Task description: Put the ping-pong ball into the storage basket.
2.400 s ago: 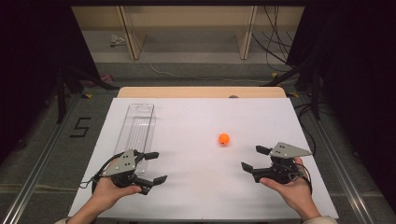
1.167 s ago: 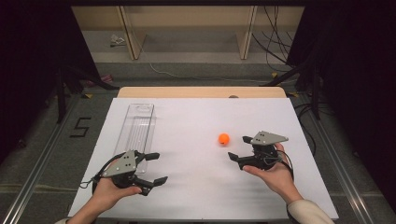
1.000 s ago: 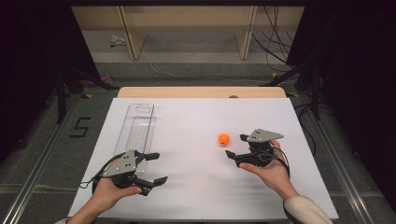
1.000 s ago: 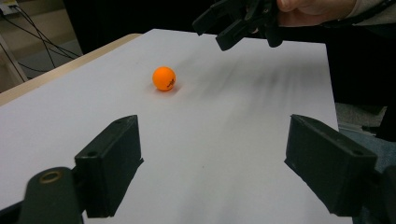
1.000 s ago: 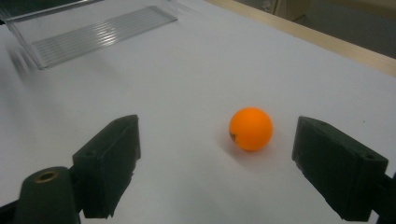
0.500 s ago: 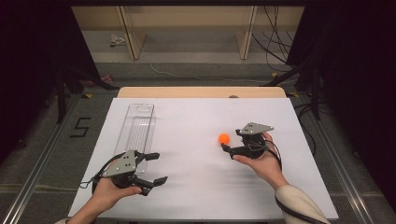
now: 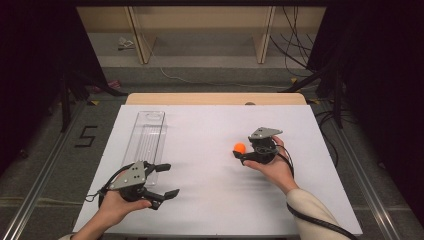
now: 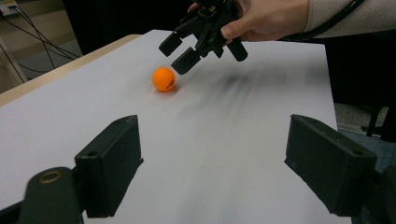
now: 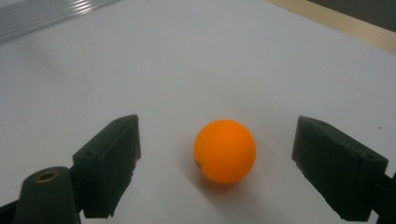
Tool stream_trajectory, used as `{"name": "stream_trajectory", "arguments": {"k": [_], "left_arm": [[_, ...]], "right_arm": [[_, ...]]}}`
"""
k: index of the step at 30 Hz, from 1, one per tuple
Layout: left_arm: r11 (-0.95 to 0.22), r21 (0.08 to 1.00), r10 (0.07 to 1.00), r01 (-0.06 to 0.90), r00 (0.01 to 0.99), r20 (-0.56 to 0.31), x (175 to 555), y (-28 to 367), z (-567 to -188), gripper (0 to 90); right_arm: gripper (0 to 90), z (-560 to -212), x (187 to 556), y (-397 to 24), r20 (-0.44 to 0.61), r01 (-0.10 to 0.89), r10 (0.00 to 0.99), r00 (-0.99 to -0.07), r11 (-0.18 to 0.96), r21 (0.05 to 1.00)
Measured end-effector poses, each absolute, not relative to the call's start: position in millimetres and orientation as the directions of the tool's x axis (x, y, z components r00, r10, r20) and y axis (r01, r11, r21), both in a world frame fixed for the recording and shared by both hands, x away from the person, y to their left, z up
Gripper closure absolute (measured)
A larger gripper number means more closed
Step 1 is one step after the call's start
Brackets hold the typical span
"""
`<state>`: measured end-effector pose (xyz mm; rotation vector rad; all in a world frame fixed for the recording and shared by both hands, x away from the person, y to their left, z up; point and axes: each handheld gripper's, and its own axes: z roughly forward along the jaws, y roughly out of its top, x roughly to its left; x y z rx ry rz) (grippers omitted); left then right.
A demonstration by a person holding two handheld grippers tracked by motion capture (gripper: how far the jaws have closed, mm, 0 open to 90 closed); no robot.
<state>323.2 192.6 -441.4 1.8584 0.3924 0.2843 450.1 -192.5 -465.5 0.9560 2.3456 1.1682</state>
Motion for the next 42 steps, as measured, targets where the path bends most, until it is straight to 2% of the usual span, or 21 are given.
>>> {"name": "stream_trajectory", "arguments": {"k": [12,22,34,42], "left_arm": [[-0.286,0.95,0.403,0.126,0.915,-0.001,323,193,-441,17.8],[-0.287,0.95,0.401,0.126,0.916,-0.001,323,193,-441,17.8],[-0.286,0.95,0.4,0.126,0.916,-0.001,323,193,-441,17.8],[-0.288,0.949,0.399,0.126,0.917,0.0,323,193,-441,17.7]], "right_arm": [[16.8,-481,468,-186,-0.008,0.454,0.714,-0.7,0.454,0.767],[22.7,-487,473,-185,-0.012,0.465,0.712,-0.702,0.471,0.749],[36.3,-491,474,-182,-0.018,0.462,0.697,-0.717,0.495,0.736],[48.4,-491,474,-181,-0.015,0.465,0.692,-0.721,0.5,0.731]]}}
